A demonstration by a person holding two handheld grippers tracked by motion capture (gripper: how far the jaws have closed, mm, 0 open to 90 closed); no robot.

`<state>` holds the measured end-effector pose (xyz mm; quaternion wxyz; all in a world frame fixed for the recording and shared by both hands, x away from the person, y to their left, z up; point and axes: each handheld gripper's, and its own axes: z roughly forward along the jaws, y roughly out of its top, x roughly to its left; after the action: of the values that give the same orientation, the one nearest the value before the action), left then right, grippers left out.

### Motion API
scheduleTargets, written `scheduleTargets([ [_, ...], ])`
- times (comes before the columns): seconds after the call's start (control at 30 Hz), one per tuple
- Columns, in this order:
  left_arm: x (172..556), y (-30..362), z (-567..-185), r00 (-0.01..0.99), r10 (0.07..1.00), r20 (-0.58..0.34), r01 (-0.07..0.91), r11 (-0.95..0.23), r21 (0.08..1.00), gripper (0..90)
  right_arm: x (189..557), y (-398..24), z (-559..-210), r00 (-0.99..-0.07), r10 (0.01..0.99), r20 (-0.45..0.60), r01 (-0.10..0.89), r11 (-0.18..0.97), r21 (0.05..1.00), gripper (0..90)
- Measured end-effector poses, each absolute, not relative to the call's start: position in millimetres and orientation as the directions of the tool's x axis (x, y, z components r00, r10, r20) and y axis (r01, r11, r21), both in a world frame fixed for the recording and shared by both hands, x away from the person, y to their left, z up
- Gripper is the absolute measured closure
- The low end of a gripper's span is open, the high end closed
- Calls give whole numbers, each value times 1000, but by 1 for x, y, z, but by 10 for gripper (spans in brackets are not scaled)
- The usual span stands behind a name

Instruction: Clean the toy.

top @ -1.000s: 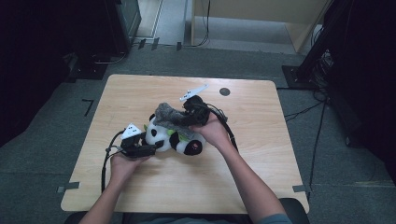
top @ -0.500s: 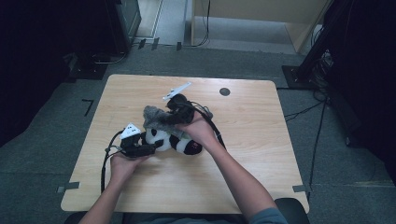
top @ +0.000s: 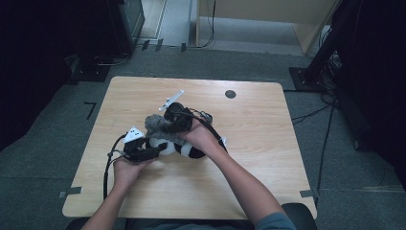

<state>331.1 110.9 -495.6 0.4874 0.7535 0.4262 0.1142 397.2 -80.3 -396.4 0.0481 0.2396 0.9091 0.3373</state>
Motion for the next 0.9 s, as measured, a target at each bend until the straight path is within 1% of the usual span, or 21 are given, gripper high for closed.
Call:
scheduleTargets([
  [0.1,331,111,-496,608,755,-246,531,-157,833,325,399,-92,-395,-868,491,73,420,646,637,767],
  [0.33,331,112,-497,616,750,-242,523,-160,837,321,410,-125,-399,-816,567,112,500,597,627,771],
  [0.43,331,112,-497,618,747,-244,522,-159,838,321,413,-133,-400,-808,576,123,509,578,638,770],
  [0.57,331,113,-497,620,745,-244,521,-160,838,321,412,-135,-397,-803,592,78,494,585,643,770],
  [0.7,331,113,-497,623,744,-243,520,-162,839,315,410,-132,-391,-798,596,89,500,571,651,773],
  [0.9,331,113,-496,620,746,-244,519,-157,840,309,398,-111,-370,-836,539,100,450,570,687,774],
])
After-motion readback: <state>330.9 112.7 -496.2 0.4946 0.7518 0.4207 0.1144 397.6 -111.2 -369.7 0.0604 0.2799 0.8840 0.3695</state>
